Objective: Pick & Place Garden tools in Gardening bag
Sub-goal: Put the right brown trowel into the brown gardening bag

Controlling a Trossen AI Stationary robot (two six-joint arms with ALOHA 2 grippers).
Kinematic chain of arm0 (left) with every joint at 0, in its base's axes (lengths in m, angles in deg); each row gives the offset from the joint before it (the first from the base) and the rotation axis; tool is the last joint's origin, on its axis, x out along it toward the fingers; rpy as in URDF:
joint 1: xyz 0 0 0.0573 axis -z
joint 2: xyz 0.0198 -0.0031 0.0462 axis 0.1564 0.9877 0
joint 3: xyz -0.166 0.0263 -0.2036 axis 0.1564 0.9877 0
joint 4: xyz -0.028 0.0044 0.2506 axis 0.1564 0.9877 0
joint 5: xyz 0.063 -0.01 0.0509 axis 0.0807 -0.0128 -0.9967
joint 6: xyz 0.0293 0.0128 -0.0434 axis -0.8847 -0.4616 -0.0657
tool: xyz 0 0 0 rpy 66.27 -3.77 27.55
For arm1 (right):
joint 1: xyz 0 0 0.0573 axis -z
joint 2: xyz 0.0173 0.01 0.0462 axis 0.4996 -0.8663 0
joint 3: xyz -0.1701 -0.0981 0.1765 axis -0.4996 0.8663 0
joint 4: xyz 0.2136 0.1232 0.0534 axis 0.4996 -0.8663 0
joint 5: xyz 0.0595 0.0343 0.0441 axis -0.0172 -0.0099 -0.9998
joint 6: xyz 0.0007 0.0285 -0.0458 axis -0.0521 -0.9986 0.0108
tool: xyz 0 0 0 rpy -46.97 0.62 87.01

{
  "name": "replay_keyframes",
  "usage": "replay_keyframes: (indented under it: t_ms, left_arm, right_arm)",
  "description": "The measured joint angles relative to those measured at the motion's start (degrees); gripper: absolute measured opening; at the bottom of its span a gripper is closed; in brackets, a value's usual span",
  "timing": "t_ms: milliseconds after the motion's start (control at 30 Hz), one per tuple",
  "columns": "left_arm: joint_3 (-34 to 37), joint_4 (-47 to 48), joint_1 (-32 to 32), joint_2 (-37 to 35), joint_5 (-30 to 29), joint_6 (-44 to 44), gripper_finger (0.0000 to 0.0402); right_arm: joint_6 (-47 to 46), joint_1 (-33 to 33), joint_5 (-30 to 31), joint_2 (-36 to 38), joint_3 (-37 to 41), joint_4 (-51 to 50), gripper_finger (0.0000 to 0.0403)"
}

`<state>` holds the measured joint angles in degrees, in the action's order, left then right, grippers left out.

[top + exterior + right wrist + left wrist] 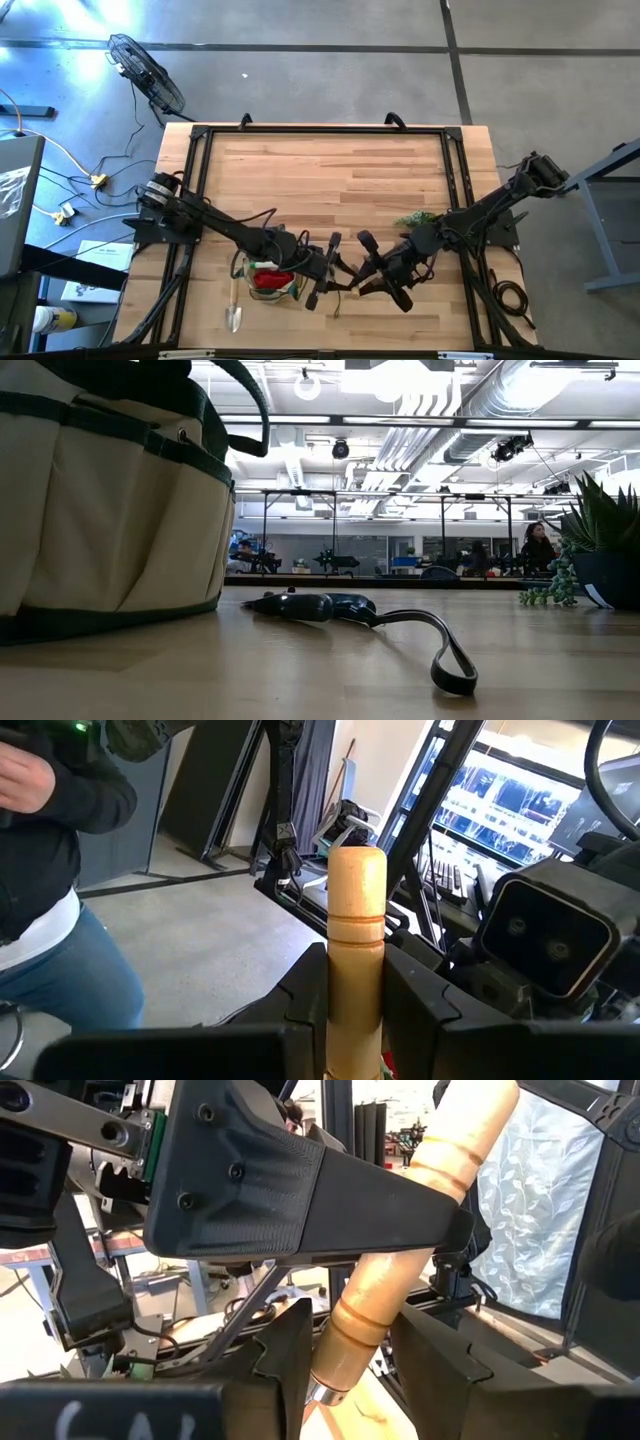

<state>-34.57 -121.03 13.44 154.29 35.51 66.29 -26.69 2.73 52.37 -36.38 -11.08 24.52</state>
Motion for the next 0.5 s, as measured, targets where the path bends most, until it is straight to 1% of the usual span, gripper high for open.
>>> replay_keyframes:
  t_ms: [100, 267, 333, 500]
  left_arm:
    - [0.0, 0.1, 0.0, 0.0, 0.0, -0.1, 0.0114]
    - [0.0, 0.7, 0.2, 0.0, 0.3, -2.4, 0.0066]
    - [0.0, 1.1, 0.2, 0.0, 0.3, -2.3, 0.0064]
    - [0.0, 1.2, 0.1, 0.0, 0.2, -0.8, 0.0064]
  right_arm:
    - [-0.1, 0.0, 0.0, 0.0, 0.0, -0.2, 0.0057]
    - [-1.2, 0.0, -0.2, 0.1, 0.0, -0.5, 0.0057]
    - [-1.1, 0.0, -0.3, 0.1, 0.0, -0.9, 0.0059]
    - [-4.7, 0.0, 0.5, 0.1, 0.0, -1.1, 0.009]
